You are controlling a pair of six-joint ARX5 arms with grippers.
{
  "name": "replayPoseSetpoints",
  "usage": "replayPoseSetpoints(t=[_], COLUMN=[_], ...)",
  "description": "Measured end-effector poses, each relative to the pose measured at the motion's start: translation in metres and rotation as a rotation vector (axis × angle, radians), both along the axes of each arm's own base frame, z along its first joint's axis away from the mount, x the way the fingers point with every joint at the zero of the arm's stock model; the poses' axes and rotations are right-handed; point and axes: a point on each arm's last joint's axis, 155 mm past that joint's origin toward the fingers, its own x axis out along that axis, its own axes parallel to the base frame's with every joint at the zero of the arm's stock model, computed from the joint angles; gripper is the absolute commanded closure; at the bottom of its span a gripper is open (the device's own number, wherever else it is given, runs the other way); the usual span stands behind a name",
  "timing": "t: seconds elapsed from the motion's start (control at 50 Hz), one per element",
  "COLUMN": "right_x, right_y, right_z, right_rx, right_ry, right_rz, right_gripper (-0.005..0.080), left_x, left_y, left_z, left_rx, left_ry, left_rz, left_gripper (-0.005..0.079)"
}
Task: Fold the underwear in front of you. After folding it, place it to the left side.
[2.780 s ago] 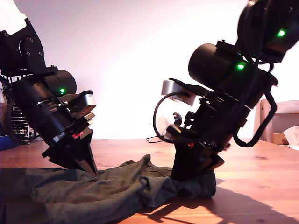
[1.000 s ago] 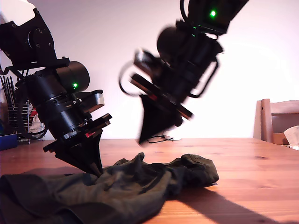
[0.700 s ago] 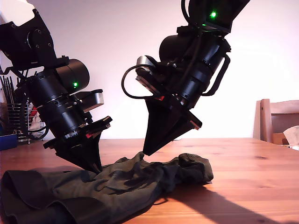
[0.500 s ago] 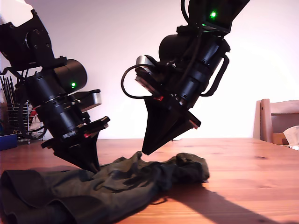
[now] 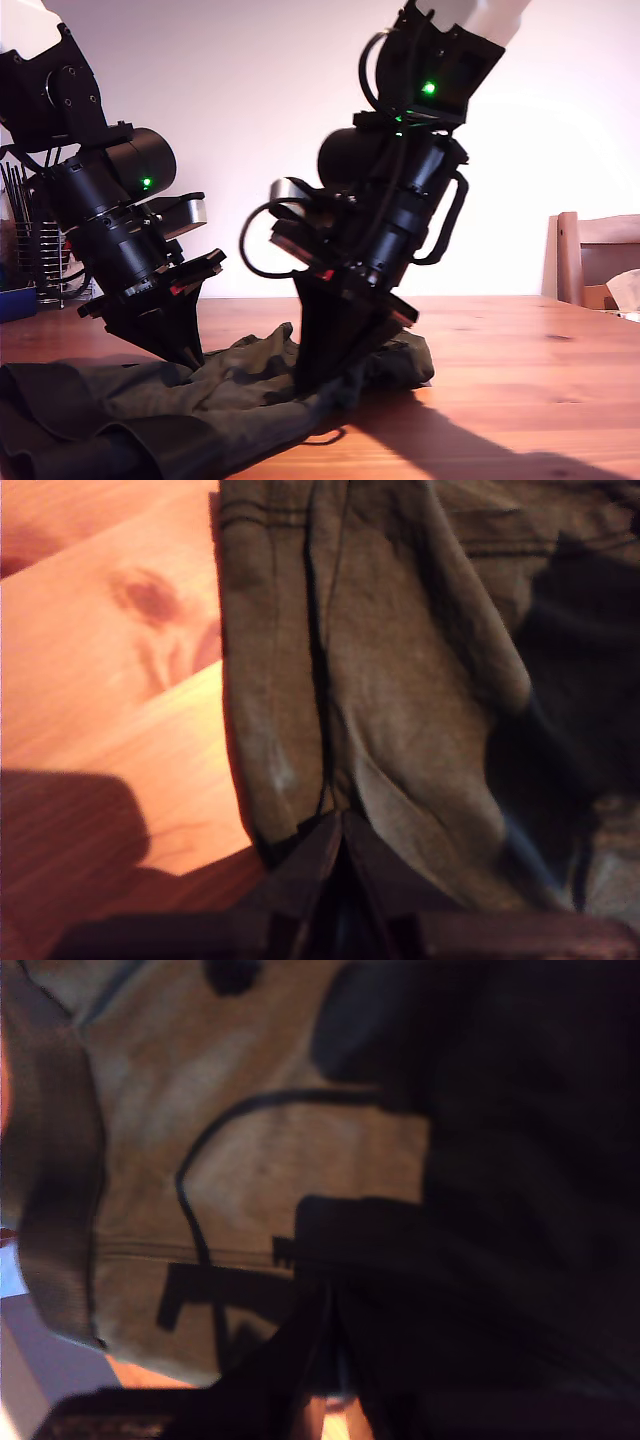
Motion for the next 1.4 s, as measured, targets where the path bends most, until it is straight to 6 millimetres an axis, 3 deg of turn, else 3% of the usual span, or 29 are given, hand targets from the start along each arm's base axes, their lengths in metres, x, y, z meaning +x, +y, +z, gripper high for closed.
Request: replayPoseSetpoints(t=[0.12, 0.5, 1.04, 1.4], right_x=[0.0, 0.013, 0.06, 0.053], right_y=[-0.002, -0.007, -0.032, -0.031], right_z=[-0.009, -0.01, -0.007, -0.004], right_rx=[-0.033, -0.056, -0.049, -0.04], right_ry=[-0.021, -0.096, -0.22, -0.142], right_rz=[0.02, 0.052, 0.034, -0.04], right_gripper=[0.0765, 0.0765, 0.0765, 0.0765], left_x=[-0.001, -0.013, -0.039, -0.04], left_y=[0.006, 0.027, 0.021, 0.014], left_z=[-0.001, -0.003, -0.003, -0.003], left_rx=[0.0, 0.013, -0.005, -0.032], left_ry=[0.019, 0.114, 0.218, 0.207], left_rz=[0.012, 0.048, 0.018, 0.001], left_gripper=[0.0766, 0.0766, 0.0766, 0.0766])
